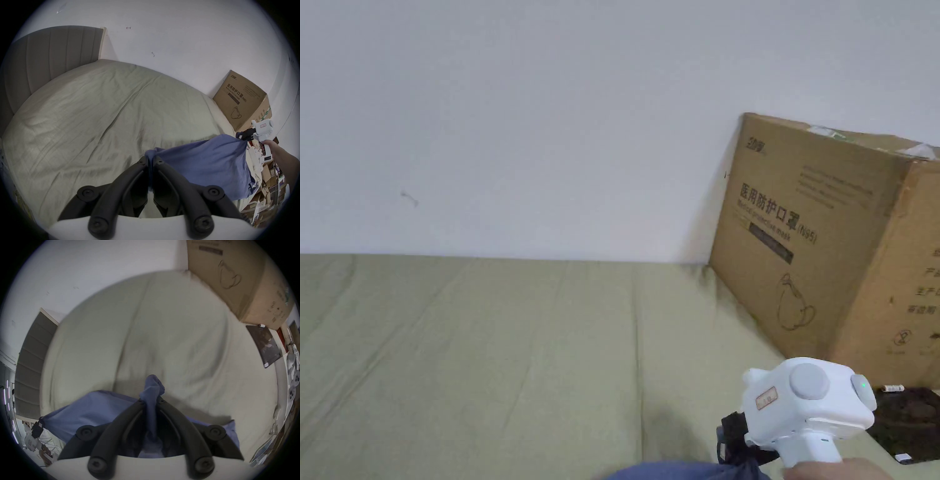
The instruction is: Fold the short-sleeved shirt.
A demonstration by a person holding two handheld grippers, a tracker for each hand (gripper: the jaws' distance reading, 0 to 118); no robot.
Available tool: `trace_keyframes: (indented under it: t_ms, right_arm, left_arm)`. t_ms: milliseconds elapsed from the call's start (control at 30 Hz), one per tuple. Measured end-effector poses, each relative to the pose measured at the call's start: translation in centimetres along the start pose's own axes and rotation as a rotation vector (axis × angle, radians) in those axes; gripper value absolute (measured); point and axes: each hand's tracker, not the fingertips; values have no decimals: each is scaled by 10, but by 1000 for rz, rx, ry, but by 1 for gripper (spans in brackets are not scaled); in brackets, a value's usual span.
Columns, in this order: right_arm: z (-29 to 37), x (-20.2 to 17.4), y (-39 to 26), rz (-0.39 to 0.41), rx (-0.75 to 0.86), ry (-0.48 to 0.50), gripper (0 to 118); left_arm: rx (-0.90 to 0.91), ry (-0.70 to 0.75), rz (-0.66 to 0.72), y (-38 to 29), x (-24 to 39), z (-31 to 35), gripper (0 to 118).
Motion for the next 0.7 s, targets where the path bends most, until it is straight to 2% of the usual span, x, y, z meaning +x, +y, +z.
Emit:
trace_keyframes:
  t_ms: [100, 300, 367, 533, 700]
  right_arm:
    - [54, 0, -7, 34, 98, -9, 5]
    - [163, -5, -17, 23, 233, 5, 5]
    - [195, -5, -17, 25, 238, 37, 5]
    - [276, -28, -22, 38, 332, 73, 5]
    - [338, -50, -13, 49, 423, 76, 5]
  left_arm:
    - [35, -29, -21, 13, 15, 21, 4]
    - [134, -94, -43, 54, 31, 62, 4]
    - [179, -117, -46, 75, 33, 78, 4]
    - [317, -202, -7, 131, 55, 137, 4]
    - [405, -197, -108, 183, 79, 170, 4]
